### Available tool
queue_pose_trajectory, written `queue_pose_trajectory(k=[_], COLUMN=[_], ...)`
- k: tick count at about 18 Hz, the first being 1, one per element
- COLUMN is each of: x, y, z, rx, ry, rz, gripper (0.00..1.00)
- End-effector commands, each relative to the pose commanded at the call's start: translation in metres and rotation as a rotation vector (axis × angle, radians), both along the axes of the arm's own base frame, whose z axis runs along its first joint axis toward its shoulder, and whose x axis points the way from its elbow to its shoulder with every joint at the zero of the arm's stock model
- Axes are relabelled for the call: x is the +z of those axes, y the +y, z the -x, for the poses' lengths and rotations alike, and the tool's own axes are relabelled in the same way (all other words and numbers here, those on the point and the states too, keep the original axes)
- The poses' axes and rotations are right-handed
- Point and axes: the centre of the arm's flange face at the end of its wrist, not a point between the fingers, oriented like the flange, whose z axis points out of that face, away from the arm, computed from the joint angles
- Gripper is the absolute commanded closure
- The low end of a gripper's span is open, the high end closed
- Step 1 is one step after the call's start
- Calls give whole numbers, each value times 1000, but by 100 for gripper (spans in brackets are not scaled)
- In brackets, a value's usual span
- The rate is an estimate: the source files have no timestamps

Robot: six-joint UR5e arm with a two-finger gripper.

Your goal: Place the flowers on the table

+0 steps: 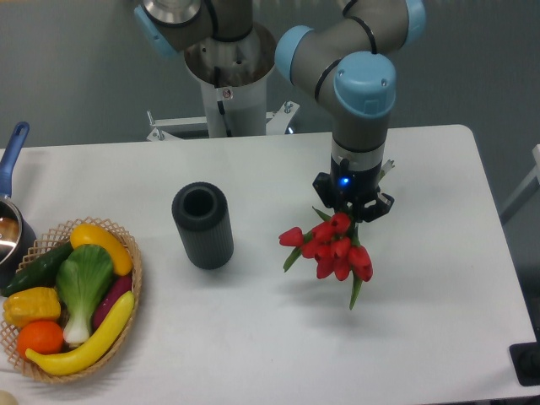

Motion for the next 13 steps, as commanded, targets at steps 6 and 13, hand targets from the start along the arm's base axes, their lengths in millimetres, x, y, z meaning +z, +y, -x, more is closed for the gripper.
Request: queue_pose_trajectory(k=[6,13], x=[-33,-47], y=[21,38], z=[3,9], rx=[-25,-48], ry=[-44,-51], rz=[26,26], gripper=[93,0])
